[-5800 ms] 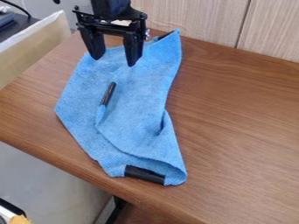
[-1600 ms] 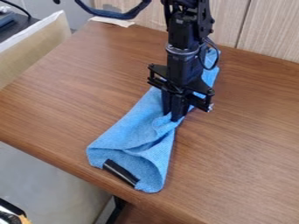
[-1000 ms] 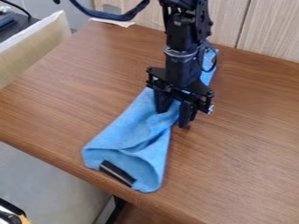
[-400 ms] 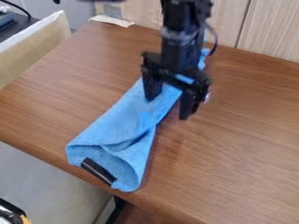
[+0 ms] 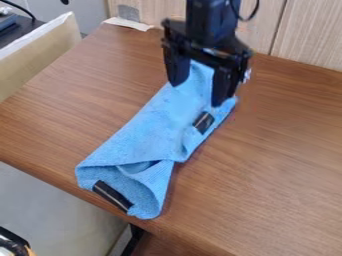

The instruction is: Fold the from bottom left to right

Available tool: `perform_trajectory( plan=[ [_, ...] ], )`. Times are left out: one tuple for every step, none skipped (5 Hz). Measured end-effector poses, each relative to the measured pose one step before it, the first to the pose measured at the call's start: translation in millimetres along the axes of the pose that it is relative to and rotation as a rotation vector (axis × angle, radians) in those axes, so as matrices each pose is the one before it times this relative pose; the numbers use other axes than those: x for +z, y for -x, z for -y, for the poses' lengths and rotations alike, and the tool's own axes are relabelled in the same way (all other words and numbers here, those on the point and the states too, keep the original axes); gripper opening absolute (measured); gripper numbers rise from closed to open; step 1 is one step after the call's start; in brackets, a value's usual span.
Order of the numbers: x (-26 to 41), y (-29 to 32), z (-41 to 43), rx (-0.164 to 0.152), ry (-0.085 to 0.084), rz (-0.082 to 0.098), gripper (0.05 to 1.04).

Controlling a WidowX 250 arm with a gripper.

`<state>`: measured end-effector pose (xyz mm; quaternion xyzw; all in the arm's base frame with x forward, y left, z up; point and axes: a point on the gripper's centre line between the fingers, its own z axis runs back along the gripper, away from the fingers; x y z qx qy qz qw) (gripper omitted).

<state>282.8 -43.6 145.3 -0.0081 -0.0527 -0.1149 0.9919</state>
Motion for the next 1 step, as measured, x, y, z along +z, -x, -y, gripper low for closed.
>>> perform_trajectory(
  plan=[
    [1.33, -0.44, -0.25, -0.0006, -0.0021, 0.0075, 1.001]
  ],
)
